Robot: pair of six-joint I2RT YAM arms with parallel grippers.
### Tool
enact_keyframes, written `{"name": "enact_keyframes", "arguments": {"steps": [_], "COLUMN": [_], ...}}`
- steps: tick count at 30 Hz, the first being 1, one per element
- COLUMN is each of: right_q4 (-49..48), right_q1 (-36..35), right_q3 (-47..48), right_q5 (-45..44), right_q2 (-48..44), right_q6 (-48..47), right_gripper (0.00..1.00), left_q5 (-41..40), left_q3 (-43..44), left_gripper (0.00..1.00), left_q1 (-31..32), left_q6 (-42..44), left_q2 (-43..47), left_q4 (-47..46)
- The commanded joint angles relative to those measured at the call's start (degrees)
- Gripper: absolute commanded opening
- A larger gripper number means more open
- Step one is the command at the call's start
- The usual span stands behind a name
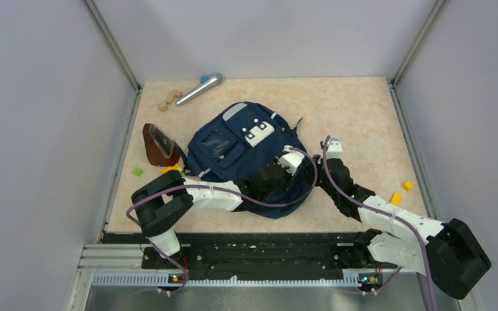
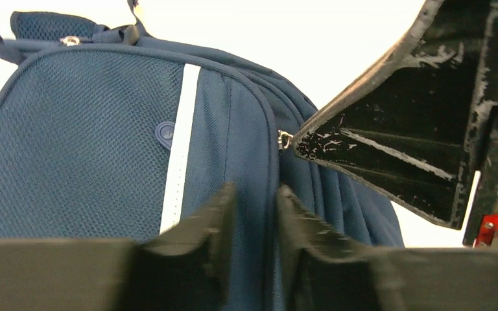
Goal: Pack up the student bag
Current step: Zip the student bag at the center of the board.
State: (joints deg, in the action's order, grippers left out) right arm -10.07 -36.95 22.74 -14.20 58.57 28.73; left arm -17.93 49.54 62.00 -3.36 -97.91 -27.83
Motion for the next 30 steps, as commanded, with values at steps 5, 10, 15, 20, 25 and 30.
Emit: {"name": "enact_keyframes", "arguments": {"steps": [5, 10, 15, 20, 25, 30], "right_q4": [-1.4, -1.9, -2.8, -3.6, -4.0, -3.4], "right_q1": [0.7, 0.7, 0.7, 0.7, 1.0, 1.6], "right_q3": [0.2, 0.2, 0.6, 1.4, 2.4, 4.1], "right_q5": [-5.3, -10.1, -13.2, -14.2, -13.3, -7.8], "right_q2": [1.0, 4.2, 7.2, 8.7, 9.4, 8.4], "right_q6": [0.3, 0.5, 0.7, 0.5, -0.7, -4.0], "right_gripper": [0.0, 0.0, 0.0, 0.0, 0.0, 0.0], "left_q5": [-9.4, -9.6, -8.6, -5.5, -3.8, -1.3], "left_q3": [0.6, -1.1, -3.4, -6.8, -9.6, -12.9], "left_gripper": [0.0, 0.0, 0.0, 0.0, 0.0, 0.0], "left_q1": [0.9, 1.1, 1.1, 1.2, 1.2, 1.2], "left_q6": [-1.4, -0.9, -1.5, -0.5, -0.3, 0.3], "left_q2": [-0.1, 0.9, 2.5, 4.8, 6.4, 9.4], "left_q4": [2.5, 1.2, 0.0, -2.6, -3.2, -3.6]}}
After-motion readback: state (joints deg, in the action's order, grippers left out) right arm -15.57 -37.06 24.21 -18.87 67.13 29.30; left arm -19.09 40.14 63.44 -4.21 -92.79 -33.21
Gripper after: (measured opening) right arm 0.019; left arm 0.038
